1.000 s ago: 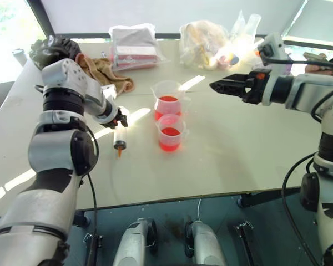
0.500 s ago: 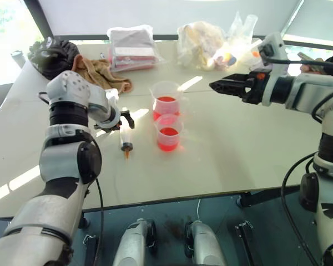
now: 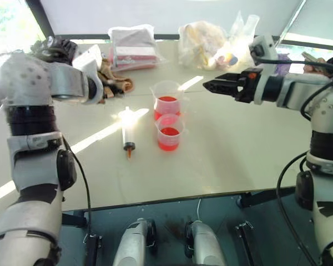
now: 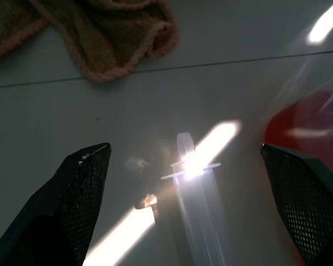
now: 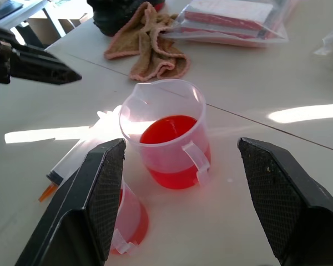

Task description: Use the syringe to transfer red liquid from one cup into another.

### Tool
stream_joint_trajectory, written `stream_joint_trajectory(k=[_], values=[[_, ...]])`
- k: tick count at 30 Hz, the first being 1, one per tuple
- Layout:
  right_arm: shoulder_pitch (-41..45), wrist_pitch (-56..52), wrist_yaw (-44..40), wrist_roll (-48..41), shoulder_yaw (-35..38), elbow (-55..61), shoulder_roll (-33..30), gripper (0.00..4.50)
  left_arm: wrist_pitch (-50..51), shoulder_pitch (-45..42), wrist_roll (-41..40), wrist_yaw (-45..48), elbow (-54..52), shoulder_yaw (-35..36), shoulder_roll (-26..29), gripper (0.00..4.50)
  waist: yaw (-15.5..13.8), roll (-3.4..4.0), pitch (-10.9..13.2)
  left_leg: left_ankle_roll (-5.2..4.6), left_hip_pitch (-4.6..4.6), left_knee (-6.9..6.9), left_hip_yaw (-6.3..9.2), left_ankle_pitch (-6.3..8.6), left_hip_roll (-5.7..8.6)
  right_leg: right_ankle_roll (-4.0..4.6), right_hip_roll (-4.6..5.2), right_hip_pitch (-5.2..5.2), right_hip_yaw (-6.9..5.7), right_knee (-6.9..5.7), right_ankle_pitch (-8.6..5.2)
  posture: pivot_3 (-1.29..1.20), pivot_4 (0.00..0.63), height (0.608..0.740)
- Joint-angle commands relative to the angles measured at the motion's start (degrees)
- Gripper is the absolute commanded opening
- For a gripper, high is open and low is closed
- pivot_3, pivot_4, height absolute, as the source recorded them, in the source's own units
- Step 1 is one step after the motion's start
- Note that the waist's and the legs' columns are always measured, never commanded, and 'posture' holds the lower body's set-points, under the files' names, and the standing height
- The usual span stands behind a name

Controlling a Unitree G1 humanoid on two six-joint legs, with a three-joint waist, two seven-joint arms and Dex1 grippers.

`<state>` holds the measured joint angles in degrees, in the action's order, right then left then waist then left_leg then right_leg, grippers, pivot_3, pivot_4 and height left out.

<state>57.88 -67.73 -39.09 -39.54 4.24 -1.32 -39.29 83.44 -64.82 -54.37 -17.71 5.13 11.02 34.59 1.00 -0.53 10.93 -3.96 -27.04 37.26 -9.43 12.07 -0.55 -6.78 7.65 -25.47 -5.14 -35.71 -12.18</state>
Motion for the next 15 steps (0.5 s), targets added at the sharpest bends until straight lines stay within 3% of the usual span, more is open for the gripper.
stream_joint_trajectory(k=[1,6,9,12,15], values=[[-0.4,2.7,-6.8,0.3,-4.9,5.6,-2.6,3.38,-12.4,6.1,5.7,15.0,-7.8,-4.2,4.7,4.47,0.0,0.00,0.0,0.00,0.09,-0.06,-0.05,0.00,-0.01,0.01,0.00,0.04,0.00,0.00,0.00,0.00,0.150,0.740],[-2.1,3.4,-14.3,0.6,-10.8,9.9,-6.1,3.38,-19.0,12.1,10.7,30.6,-9.8,-7.4,12.6,4.47,-0.1,0.00,0.0,0.02,-0.02,-0.04,-0.11,-0.01,-0.02,0.01,0.00,-0.13,0.00,-0.04,-0.01,0.00,0.150,0.740],[-2.2,3.3,-18.6,0.6,-13.5,12.4,-8.6,3.38,-20.7,17.7,10.0,46.3,-13.3,-7.8,22.5,4.47,0.0,0.00,0.0,0.02,-0.24,-0.02,-0.12,0.00,-0.05,0.07,0.04,-0.36,0.01,-0.02,0.02,0.00,0.150,0.740],[-2.3,3.4,-21.0,0.9,-14.4,13.0,-10.4,3.38,-20.2,22.8,7.3,58.7,-16.1,-5.7,30.3,4.47,0.0,0.00,0.0,0.02,-0.42,-0.08,-0.24,0.00,-0.06,0.09,0.08,-0.72,0.02,-0.06,0.03,0.00,0.150,0.740],[-2.8,4.0,-22.6,1.5,-14.8,13.1,-11.5,3.38,-23.5,28.2,7.2,67.4,-17.7,-3.6,34.5,4.47,-0.2,0.00,0.0,0.03,-0.41,-0.08,-0.25,0.00,-0.12,0.17,0.07,-0.87,0.00,-0.02,0.02,0.00,0.150,0.740]])
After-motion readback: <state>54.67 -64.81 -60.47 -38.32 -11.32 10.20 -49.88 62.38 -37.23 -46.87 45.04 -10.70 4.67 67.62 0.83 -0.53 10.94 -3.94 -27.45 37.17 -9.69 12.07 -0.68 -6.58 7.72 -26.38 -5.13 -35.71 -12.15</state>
